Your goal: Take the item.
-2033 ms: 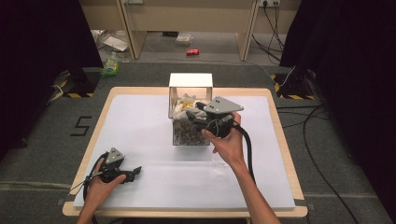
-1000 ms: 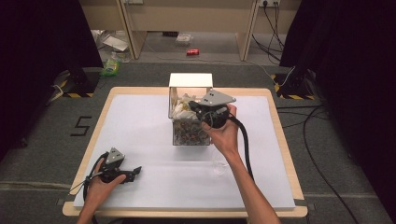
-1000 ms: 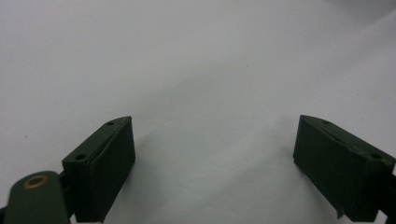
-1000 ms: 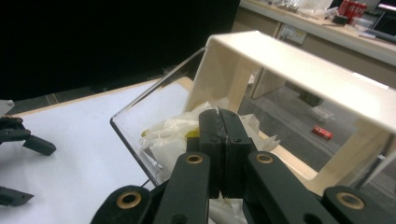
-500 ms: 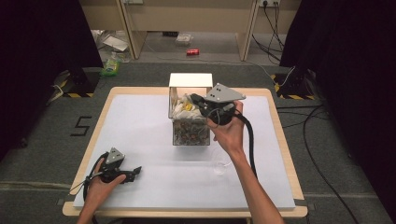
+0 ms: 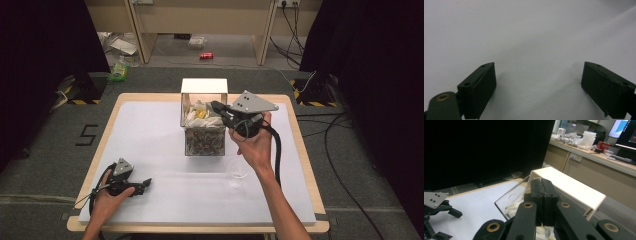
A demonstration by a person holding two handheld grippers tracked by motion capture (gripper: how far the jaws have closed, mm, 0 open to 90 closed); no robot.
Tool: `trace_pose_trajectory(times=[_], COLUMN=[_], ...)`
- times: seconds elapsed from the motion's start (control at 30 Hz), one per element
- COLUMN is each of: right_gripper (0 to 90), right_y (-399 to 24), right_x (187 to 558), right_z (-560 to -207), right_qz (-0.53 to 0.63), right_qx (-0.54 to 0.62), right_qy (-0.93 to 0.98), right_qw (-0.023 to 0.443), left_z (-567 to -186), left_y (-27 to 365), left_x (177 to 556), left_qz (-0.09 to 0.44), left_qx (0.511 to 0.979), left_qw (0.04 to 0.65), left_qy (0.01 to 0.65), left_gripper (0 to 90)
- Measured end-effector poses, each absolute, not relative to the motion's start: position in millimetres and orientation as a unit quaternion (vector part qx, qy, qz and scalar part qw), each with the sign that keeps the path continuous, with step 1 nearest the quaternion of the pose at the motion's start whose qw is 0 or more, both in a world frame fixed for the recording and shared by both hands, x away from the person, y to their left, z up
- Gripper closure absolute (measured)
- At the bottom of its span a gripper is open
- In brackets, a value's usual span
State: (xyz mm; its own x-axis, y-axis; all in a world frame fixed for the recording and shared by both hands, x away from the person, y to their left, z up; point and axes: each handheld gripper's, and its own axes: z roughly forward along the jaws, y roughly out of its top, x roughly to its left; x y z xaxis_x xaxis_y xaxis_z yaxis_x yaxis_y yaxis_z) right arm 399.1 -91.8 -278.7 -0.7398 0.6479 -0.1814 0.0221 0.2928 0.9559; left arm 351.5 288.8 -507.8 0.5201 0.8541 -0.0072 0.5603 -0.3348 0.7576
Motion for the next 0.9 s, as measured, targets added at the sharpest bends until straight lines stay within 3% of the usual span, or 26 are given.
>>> trace_pose_trajectory(times=[0.9], right_gripper=[90.0], right_y=[-150.7], right_x=[366.9], right_z=[-287.6], right_qz=[0.559], right_qx=[0.244], right_qy=[0.734], right_qw=[0.3], left_z=[-507.8], left_y=[288.8], left_x=[351.5], left_qz=[0.202], left_qx=[0.792], left_qw=[0.365], left_qy=[0.447], left_gripper=[11.9])
